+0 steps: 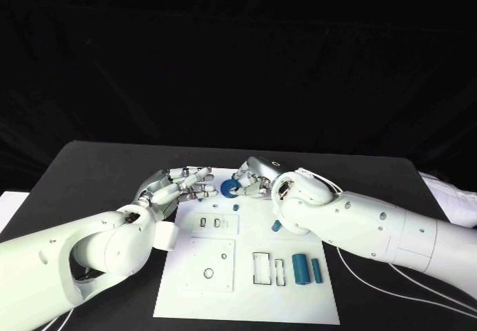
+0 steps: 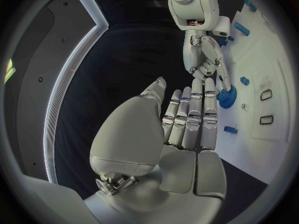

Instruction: Assemble the parts on the task board

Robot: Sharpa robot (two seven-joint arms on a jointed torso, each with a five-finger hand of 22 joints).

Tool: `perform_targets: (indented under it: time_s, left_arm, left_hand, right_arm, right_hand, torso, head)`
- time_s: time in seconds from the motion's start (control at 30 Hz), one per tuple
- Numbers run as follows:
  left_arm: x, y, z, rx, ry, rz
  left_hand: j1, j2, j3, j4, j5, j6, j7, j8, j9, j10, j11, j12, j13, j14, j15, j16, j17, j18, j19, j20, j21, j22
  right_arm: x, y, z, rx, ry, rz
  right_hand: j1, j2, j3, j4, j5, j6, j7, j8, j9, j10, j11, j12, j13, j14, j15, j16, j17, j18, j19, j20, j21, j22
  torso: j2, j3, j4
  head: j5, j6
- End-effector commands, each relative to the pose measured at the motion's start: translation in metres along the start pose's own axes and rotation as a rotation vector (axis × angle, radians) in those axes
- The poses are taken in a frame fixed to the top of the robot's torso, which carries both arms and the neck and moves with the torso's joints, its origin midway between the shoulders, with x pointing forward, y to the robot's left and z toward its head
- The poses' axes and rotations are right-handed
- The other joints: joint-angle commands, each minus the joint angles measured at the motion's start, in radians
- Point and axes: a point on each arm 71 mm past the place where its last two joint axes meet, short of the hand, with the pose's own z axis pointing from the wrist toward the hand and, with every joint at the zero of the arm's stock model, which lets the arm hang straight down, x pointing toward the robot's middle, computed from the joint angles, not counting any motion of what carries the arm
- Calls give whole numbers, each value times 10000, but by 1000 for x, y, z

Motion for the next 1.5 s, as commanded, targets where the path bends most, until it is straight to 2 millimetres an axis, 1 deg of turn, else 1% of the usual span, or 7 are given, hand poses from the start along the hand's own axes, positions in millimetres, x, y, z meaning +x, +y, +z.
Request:
perform_targets:
  time_s: [0.03,0.27,0.47,0.6,0.73,1.03,1.5]
  left_arm:
    - [1,-1,0,54,142,-67]
    - [-1,-2,-1,69,87,-48]
    - [-5,-2,0,100,23,-26]
    - [-8,-1,1,126,-55,2]
    - [-11,-1,2,141,-111,21]
    - [-12,0,4,131,-112,17]
    - [-12,2,5,103,-104,7]
  left_hand:
    - [0,41,-4,-67,-53,-41,40,-41,-12,-38,0,-17,-17,-29,6,-19,15,88,43,29,-40,-14]
    - [1,44,-4,-73,-53,-45,42,-41,-13,-42,2,-17,-17,-30,7,-22,18,88,43,30,-43,-16]
    - [17,54,3,-94,-49,-40,33,-36,-10,-38,-2,-10,-15,-28,7,-27,26,90,45,31,-48,-18]
    - [18,54,3,-95,-49,-40,33,-35,-10,-37,-2,-10,-15,-28,7,-27,27,90,45,31,-48,-18]
    - [28,64,9,-110,-47,-34,27,-30,-7,-31,-7,-4,-12,-24,5,-30,33,91,47,31,-51,-20]
    - [28,64,9,-110,-47,-34,27,-30,-7,-31,-7,-4,-12,-24,5,-30,33,91,47,31,-51,-20]
    - [28,64,9,-110,-47,-34,27,-30,-7,-31,-7,-4,-12,-24,5,-30,33,91,47,31,-51,-20]
  right_arm:
    - [-10,3,-6,-705,-1341,558]
    - [-33,-15,-32,-1790,-1911,1295]
    - [-56,-61,-58,-1792,-1320,1637]
    - [-62,-95,-72,-1420,-1029,1576]
    - [-61,-123,-80,-910,-769,1462]
    - [-52,-149,-83,-242,-475,1390]
    - [-36,-162,-73,353,-194,1235]
  right_hand:
    - [155,-16,16,-30,110,108,0,53,12,31,-5,21,501,854,27,38,1586,-70,698,79,46,1980]
    - [568,84,176,-279,321,150,-7,37,7,-55,-26,-171,395,838,6,10,1529,-74,707,60,54,2001]
    - [1034,-52,251,-673,218,282,-20,80,21,-95,-44,-268,359,845,-7,26,1582,-84,727,50,71,2046]
    - [1305,-167,281,-923,177,264,-15,47,6,-134,-45,-376,300,852,-10,42,1626,-81,720,42,65,2035]
    - [1355,-198,278,-980,167,261,-14,42,2,-141,-44,-400,288,857,-9,53,1654,-85,728,42,72,2051]
    - [1373,-210,275,-1002,154,261,-13,41,1,-134,-43,-392,295,865,-8,67,1690,-89,736,42,79,2067]
    - [1330,-109,287,-990,37,222,5,29,-12,-122,-29,-398,298,866,3,70,1700,-88,736,49,78,2066]
  torso:
    - [-8,10,-16]
    - [-42,33,-83]
    - [-113,100,-311]
    - [-129,182,-449]
    - [-144,242,-545]
    - [-123,338,-584]
    - [-105,323,-538]
  head:
    - [8,22]
    - [18,52]
    - [121,119]
    - [159,170]
    - [68,177]
    - [53,159]
    - [32,75]
